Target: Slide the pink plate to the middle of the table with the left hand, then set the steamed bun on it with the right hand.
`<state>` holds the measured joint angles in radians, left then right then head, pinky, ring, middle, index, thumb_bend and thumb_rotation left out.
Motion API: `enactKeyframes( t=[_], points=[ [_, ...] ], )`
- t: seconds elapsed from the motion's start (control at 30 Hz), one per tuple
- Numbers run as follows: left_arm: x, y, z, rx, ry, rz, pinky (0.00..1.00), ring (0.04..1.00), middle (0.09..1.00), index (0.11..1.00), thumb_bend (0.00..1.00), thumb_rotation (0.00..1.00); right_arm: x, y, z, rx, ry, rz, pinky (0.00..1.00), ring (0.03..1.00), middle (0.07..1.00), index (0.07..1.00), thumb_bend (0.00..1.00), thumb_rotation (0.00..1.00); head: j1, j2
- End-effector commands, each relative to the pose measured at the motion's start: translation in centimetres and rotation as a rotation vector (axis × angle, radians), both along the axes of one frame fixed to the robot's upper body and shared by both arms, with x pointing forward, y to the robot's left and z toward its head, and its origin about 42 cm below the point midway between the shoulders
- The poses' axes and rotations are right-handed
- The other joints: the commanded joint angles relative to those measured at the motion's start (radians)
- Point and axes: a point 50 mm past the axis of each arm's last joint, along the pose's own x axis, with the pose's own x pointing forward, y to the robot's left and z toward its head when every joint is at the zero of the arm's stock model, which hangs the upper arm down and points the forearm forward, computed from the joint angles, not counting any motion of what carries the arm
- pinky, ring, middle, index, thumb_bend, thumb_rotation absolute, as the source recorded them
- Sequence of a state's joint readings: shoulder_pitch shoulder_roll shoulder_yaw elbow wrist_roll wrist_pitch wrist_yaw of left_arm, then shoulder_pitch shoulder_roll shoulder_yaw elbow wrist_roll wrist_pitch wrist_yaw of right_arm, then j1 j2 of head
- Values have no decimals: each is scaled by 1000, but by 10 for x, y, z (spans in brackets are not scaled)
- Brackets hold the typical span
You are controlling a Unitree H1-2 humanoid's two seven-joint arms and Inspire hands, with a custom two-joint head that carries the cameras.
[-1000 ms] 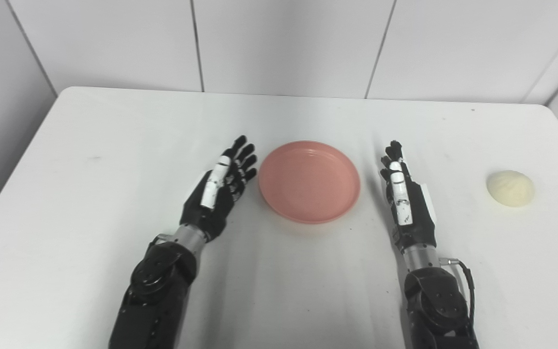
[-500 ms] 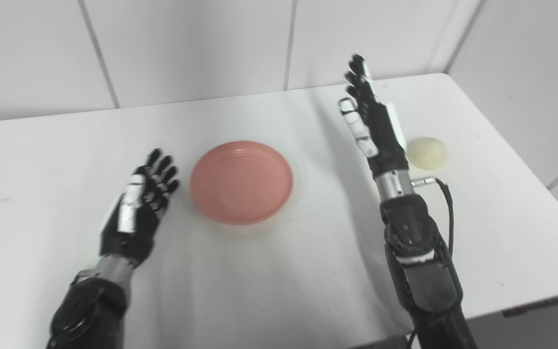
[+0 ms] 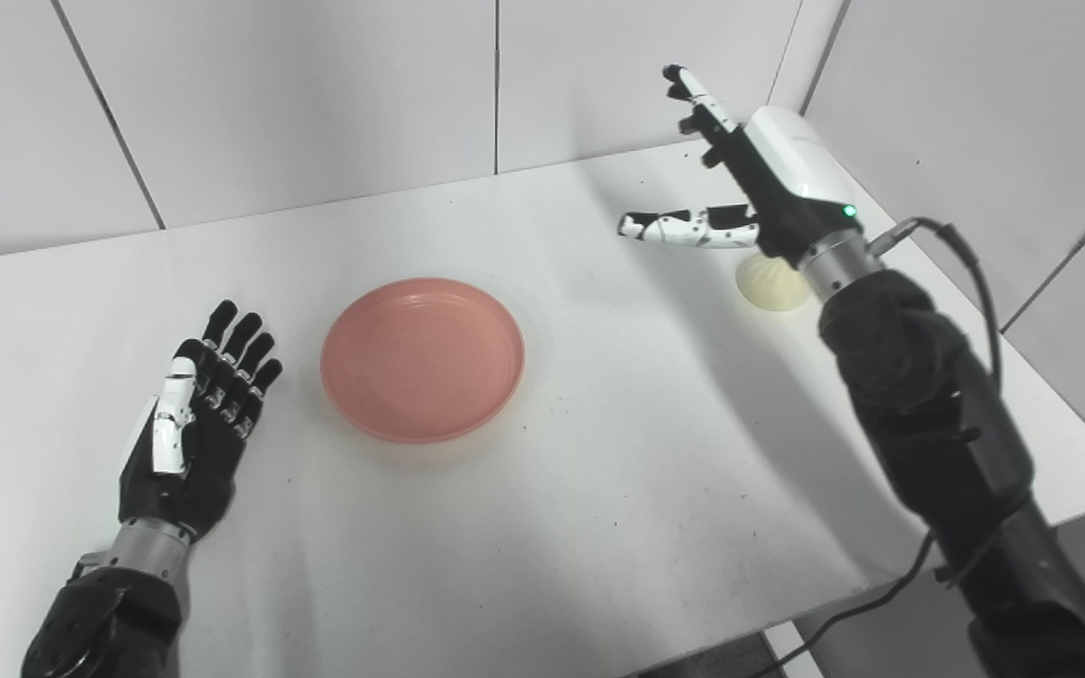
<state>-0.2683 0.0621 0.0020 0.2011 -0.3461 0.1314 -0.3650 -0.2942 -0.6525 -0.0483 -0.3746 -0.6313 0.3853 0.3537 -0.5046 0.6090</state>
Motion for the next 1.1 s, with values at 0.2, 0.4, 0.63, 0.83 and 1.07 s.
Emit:
enactKeyframes(
  t=[0.2, 0.4, 0.63, 0.83, 1.07],
  points=[
    [-12, 16, -32, 28, 131, 22, 1000, 1000, 1000, 1000, 360, 1000, 3, -38, 32, -106, 106, -146, 655, 852, 919, 915, 988, 453, -4, -1],
    [-11, 18, -32, 25, 127, 20, 1000, 1000, 999, 1000, 363, 1000, 12, -58, 28, -126, 200, -215, 702, 886, 933, 907, 994, 441, -9, -2],
    [-11, 20, -33, 32, 128, 25, 1000, 1000, 1000, 1000, 365, 1000, 23, -77, 19, -110, 267, -276, 724, 899, 953, 908, 969, 408, -16, 3],
    [-12, 20, -30, 36, 125, 28, 1000, 999, 995, 1000, 363, 1000, 31, -91, 11, -105, 296, -323, 759, 913, 950, 895, 986, 396, -19, 6],
    [-12, 22, -29, 34, 125, 26, 1000, 1000, 1000, 1000, 357, 1000, 36, -96, 0, -112, 330, -348, 779, 916, 947, 887, 993, 397, -22, 13]
  ],
)
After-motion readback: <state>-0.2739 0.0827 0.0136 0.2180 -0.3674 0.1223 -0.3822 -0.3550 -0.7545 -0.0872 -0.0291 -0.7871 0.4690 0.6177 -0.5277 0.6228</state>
